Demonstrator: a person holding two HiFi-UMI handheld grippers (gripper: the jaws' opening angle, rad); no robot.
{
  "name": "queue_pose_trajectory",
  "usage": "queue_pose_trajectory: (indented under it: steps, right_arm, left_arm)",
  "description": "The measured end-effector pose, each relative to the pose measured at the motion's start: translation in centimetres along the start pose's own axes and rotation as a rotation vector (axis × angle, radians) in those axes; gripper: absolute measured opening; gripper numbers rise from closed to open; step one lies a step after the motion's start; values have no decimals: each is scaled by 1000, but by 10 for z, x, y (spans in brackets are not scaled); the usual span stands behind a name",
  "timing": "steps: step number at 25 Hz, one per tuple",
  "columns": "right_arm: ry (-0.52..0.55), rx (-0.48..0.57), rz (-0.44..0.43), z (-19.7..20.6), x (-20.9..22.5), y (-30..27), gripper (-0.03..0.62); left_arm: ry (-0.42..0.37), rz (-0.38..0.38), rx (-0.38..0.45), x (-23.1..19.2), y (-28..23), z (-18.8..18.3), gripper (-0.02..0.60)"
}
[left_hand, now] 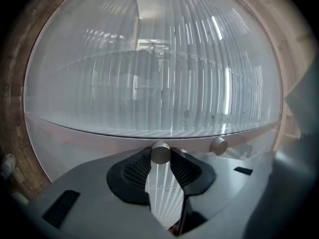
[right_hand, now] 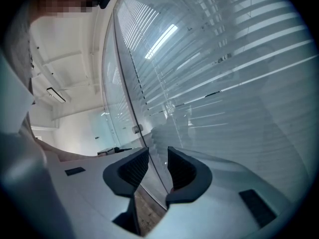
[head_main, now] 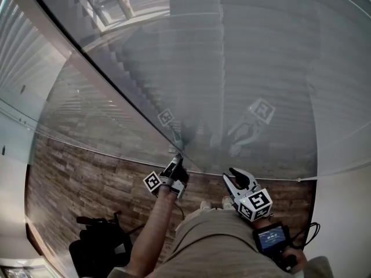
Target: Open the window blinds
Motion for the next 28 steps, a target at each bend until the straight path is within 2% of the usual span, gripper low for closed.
queue_pose_trajectory:
  steps: [5,7,9,11,14,20,23,25,28]
  right_arm:
    - [1,-4,-7,1,-1,-1,124]
    - [0,-6,-9,1,-2,-3,124]
    - [1,-6,-10,0,-2,-4,124]
    - [1,-6,-10,0,-2,-3,124]
    - [1,-3,-6,-1,-1,-2,124]
    - [-3,-4,9,0,2,-1,124]
    - [2,-3,8,-1,1,1,124]
    - [3,-2,7,-3,1,1,124]
    - [3,0,7,-5,1,1,124]
  left_arm:
    - [87,48,21,-2,0,1,135]
    - [66,53,21,-1,-1,0,135]
    - [-7,36,15,1,-2,0,135]
    - [-121,-2,-11,5,-3,3,144]
    - [-316,-91,-91,7,-2,13,229]
    - [-874,-447,-309,-6,18,17,241]
    - [-1146,-567,-395,1,16,15,239]
    - [-1271,-606,-427,9,9,14,239]
    - [-1391,-634,-462,16,0,12,239]
Point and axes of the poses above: the fingertips, and each gripper's own axes: y backward along the fingers, x to its right, z out of its underside, the point moved 2 cm from there along y, backward along the fingers, and after that the axes turned 10 degrees about z, right-handed, at the moved point
